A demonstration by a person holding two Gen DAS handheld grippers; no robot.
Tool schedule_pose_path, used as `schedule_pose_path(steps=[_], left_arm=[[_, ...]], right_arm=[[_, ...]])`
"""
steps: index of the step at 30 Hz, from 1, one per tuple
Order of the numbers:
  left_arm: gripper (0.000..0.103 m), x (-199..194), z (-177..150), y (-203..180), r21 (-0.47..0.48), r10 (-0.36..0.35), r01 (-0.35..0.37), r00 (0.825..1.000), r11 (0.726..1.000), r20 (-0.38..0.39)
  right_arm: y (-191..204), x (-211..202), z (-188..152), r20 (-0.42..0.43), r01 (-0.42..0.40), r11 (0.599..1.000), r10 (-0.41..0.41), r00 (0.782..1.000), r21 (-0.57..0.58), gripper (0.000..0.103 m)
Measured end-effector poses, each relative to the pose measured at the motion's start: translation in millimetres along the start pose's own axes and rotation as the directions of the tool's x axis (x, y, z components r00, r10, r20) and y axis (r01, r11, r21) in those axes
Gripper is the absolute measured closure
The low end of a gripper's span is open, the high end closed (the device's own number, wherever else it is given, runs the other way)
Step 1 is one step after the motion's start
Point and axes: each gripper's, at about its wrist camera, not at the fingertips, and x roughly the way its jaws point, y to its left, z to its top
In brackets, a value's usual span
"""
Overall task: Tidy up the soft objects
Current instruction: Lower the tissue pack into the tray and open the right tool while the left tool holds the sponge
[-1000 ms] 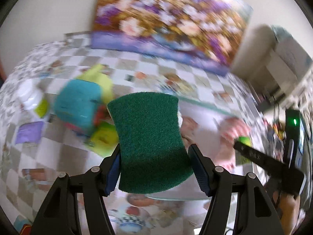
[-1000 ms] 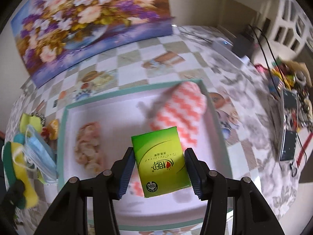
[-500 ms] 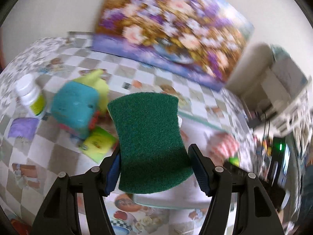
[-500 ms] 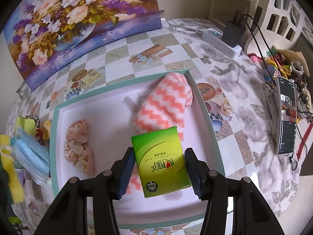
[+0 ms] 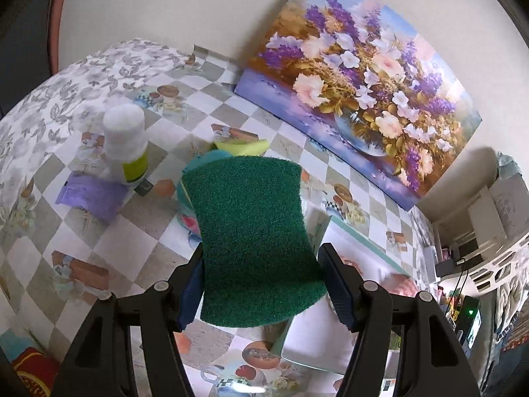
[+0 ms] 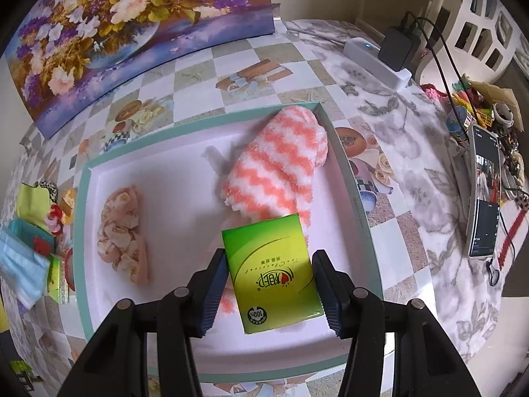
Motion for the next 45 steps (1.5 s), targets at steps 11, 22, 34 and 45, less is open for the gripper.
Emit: schedule_pose_path(steps=[11, 22, 34, 45], left_arm=[[0.036, -3, 4, -2, 0.02, -0.048, 0.049, 0.999, 0.999, -0.007], [0.036, 8, -1, 16, -0.024, 0.009, -0.011, 0.997, 1.0, -0.073], [0.036, 6, 2, 23, -0.05, 0.01, -0.013, 0.998, 0.999, -0.069], [0.036, 2, 3, 26, -0.07, -0.007, 0.003, 0.998, 0.998, -0.055]], right_arm=[[2, 2, 0, -0.01, -0.003, 1.0, 0.003, 1.0, -0.005, 0.048], [8, 10, -2, -0.05, 0.004, 0.999, -0.006, 0.999, -0.036, 0.047], [39, -7, -5, -0.01, -0.116, 0.986, 0.115, 0.993, -0.121, 0.047], [43, -18, -3, 0.035, -0.115, 0.987, 0.119, 0.992, -0.11, 0.047]])
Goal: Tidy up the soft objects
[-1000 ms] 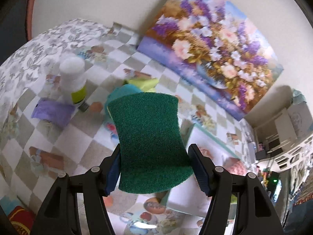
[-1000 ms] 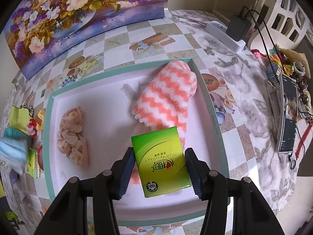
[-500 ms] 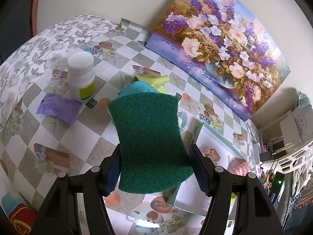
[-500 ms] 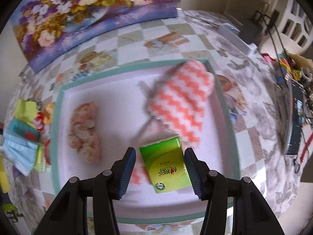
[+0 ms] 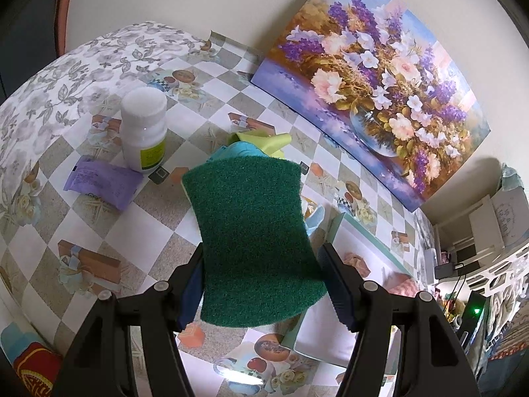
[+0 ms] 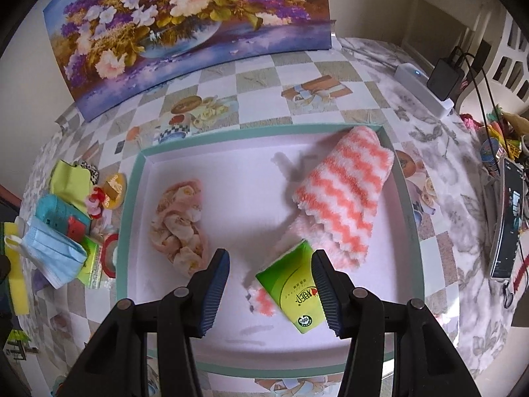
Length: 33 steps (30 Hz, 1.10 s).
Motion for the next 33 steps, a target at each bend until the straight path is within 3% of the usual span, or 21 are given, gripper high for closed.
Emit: schedule_pose_path(steps=[14, 19, 26, 33], left_arm=[[0.036, -14, -1, -20, 0.08, -0.117, 0.114, 0.993, 0.99, 0.029], [0.036, -9, -3, -23, 0.072, -0.186, 0.186, 0.982, 0.98, -0.012], [0.036, -1, -7, -26, 0.064, -0.214, 0.217, 0.975, 0.974, -0.056], [0.036, 0, -6, -24, 0.055, -0.21, 0.213, 0.976, 0.975, -0.066]], right_arm=[[0, -12, 3, 0.043, -0.012, 1.0, 0.012, 0.999, 0.009, 0.047], [2, -15, 3, 0.056, -0.029, 1.0, 0.029, 0.998, 0.006, 0.047], [26, -23, 2, 0.077, -0.143, 0.988, 0.147, 0.986, -0.056, 0.047], [93, -27, -12, 0.052, -0.266, 0.932, 0.286, 0.957, -0.246, 0.047]])
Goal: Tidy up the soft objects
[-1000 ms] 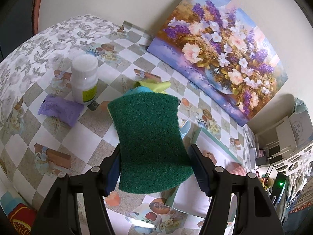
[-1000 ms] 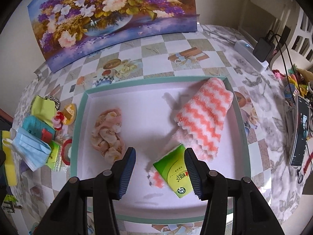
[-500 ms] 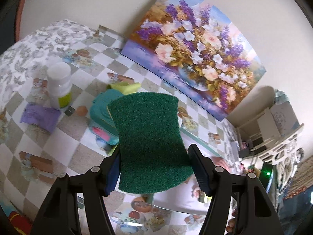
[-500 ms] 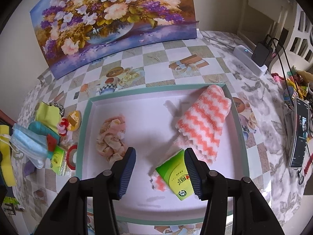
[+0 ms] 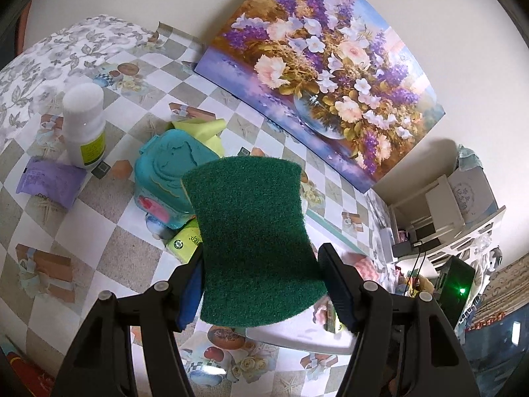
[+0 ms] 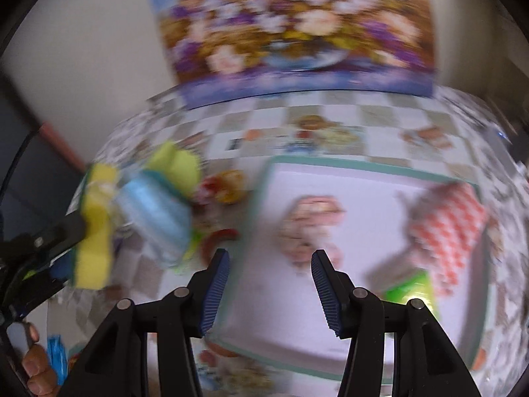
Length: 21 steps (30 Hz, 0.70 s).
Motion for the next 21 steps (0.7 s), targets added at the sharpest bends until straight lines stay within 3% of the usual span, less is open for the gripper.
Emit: schedule_pose_path(steps=[5, 9, 20, 21], left_arm=[[0.036, -4, 2, 3, -0.024, -0.033, 0.033, 0.999, 0.999, -0.009], [0.036, -10, 4, 8, -0.05, -0.059, 0.058, 0.998, 0.997, -0.011], [0.036, -23, 7, 15, -0.068, -0.102, 0.101, 0.995, 0.993, -0.012], [0.036, -23, 7, 18, -0.076, -0.112, 0.11, 0.994, 0.991, -0.013]], right_arm=[[46, 14, -5, -0.016, -0.055, 0.991, 0.054, 0.998, -0.118, 0.047], [69, 19, -10, -0.013, -0.066, 0.979, 0.064, 0.998, -0.192, 0.054], [86, 33, -8, -0.011, -0.079, 0.963, 0.079, 0.997, -0.259, 0.065], [87, 33, -8, -0.01, -0.078, 0.961, 0.079, 0.997, -0.265, 0.07]])
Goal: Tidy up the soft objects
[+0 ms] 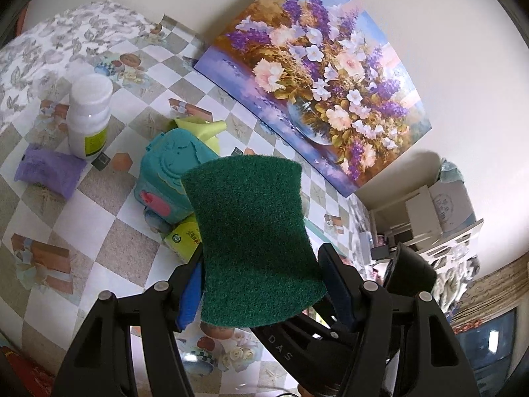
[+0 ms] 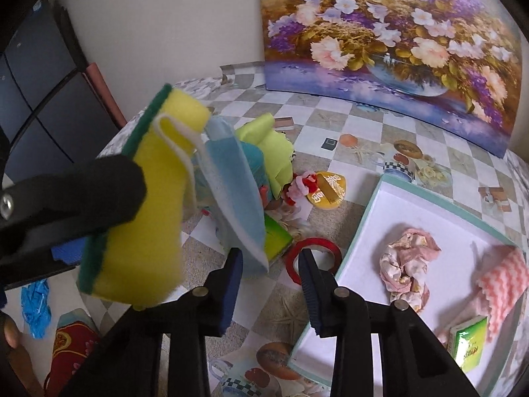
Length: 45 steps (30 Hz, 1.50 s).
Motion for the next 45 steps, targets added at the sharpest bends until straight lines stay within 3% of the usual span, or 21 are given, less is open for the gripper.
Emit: schedule_pose_path(steps=[4, 5, 6, 11, 14, 20, 28, 45], left_arm=[[0.036, -5, 2, 6, -0.025, -0.017, 0.017, 1.0, 1.0, 0.001], [0.036, -5, 2, 6, -0.024, -0.017, 0.017, 1.0, 1.0, 0.003], [0.036, -6, 2, 6, -0.022, -0.018, 0.018, 1.0, 1.0, 0.003], [0.036, -6, 2, 7, -0.029, -0.01, 0.011, 1.0, 1.0, 0.005], [0.036, -13, 4, 14, -0.048, 0.051, -0.049, 0.998, 0.998, 0.048], [0.036, -33, 11, 31, -0.087, 0.183, -0.171, 0.971, 0.981, 0.152], [0.036, -40, 14, 41, -0.121, 0.24, -0.22, 0.951, 0.968, 0.192], [0.036, -30, 9, 21, -0.045, 0.249, -0.245, 0.95, 0.968, 0.187]], right_arm=[[-1, 2, 0, -0.001, 0.004, 1.0, -0.004, 1.0, 0.002, 0.076], [-1, 3, 1, -0.001, 0.0, 1.0, 0.0, 1.0, 0.002, 0.082], [-1, 3, 1, 0.001, 0.001, 1.0, -0.001, 1.0, 0.001, 0.093], [-1, 4, 2, 0.003, 0.005, 1.0, -0.005, 1.0, 0.005, 0.093], [-4, 8, 0, -0.017, 0.008, 1.0, -0.008, 1.0, 0.013, 0.093], [-5, 24, -7, -0.077, 0.026, 1.0, -0.026, 0.997, 0.0, 0.093], [-5, 32, -13, -0.125, 0.037, 0.999, -0.038, 0.991, -0.01, 0.093], [-7, 22, -19, -0.157, 0.039, 0.999, -0.042, 0.987, -0.022, 0.088]])
